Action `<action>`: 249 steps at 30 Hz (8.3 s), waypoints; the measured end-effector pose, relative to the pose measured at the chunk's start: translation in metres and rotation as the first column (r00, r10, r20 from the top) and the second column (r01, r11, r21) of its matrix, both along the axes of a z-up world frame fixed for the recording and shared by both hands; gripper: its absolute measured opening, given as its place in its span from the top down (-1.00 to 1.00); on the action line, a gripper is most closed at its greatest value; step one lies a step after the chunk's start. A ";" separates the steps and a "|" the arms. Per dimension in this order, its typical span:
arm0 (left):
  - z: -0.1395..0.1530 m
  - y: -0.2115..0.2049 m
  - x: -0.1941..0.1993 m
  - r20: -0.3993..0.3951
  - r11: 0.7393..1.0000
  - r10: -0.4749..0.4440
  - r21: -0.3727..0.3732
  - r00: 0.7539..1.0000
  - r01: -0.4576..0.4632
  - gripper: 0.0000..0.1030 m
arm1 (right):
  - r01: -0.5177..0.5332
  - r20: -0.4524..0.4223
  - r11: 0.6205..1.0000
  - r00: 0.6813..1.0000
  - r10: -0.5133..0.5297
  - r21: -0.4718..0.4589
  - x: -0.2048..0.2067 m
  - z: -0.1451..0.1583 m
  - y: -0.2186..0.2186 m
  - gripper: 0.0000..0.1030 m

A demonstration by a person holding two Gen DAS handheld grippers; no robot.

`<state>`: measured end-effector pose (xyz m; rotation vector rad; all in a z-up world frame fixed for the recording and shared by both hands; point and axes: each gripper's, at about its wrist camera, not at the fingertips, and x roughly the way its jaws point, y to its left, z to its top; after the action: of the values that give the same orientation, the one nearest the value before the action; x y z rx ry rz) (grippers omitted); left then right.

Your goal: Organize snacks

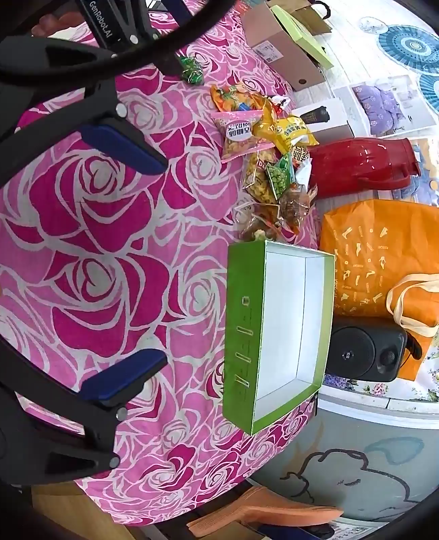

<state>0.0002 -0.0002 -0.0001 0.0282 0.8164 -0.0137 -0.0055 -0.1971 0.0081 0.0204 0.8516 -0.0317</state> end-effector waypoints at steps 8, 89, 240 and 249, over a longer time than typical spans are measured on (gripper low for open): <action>0.000 0.001 -0.001 -0.002 1.000 -0.002 -0.012 1.000 0.002 -1.00 | -0.004 -0.002 1.000 1.000 0.004 -0.002 0.002 -0.001 0.000 -1.00; -0.030 0.017 0.037 -0.079 0.997 0.015 -0.071 0.997 -0.020 -1.00 | -0.048 -0.111 0.999 0.993 0.049 0.004 0.045 -0.035 0.012 -1.00; -0.066 0.126 0.067 -0.114 0.949 -0.161 -0.290 0.980 0.122 0.17 | -0.719 -0.051 0.684 0.684 0.728 0.119 0.178 -0.090 0.178 -0.33; -0.087 0.117 0.076 -0.175 0.945 -0.192 -0.298 0.966 0.134 0.22 | -0.660 -0.053 0.734 0.737 0.674 0.164 0.168 -0.093 0.157 0.14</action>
<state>0.0762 0.1164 -0.0873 -0.1797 1.0080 -0.2955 0.1626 -0.0406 -0.0847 -0.1667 0.9296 0.7208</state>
